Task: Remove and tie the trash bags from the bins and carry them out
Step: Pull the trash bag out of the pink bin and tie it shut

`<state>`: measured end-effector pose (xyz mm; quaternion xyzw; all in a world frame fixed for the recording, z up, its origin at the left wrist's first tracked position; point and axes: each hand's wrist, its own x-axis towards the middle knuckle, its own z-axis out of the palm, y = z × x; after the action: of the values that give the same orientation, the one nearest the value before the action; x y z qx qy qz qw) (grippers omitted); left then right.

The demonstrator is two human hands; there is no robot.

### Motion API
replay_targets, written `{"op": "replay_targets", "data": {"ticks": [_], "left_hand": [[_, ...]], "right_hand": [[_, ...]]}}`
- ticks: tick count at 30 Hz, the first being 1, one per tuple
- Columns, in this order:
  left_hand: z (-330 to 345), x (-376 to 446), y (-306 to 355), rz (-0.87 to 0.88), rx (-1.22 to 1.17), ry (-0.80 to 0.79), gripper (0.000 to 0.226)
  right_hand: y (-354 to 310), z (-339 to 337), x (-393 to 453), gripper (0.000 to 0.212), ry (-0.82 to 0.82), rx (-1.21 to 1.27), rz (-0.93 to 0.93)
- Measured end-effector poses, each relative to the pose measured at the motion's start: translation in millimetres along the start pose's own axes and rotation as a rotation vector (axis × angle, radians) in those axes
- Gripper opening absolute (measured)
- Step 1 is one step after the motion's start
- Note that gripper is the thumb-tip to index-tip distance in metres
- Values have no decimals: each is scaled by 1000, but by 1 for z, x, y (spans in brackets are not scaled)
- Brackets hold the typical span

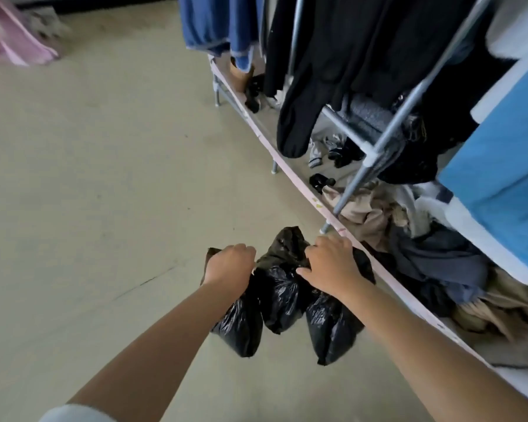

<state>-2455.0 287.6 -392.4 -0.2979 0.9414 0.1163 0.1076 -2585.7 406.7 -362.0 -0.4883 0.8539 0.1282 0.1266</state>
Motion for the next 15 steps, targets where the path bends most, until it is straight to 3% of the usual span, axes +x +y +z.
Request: {"op": "replay_targets", "data": {"ticks": [6,15], "left_hand": [[-169,-44,-65,-31,0,128,24],[-327,-34,-168,-89,245,207,24]], "right_hand": [[-63,-171,1,43,140,-46,-137],[-155,-337,63,45,306,-43,-255]]}}
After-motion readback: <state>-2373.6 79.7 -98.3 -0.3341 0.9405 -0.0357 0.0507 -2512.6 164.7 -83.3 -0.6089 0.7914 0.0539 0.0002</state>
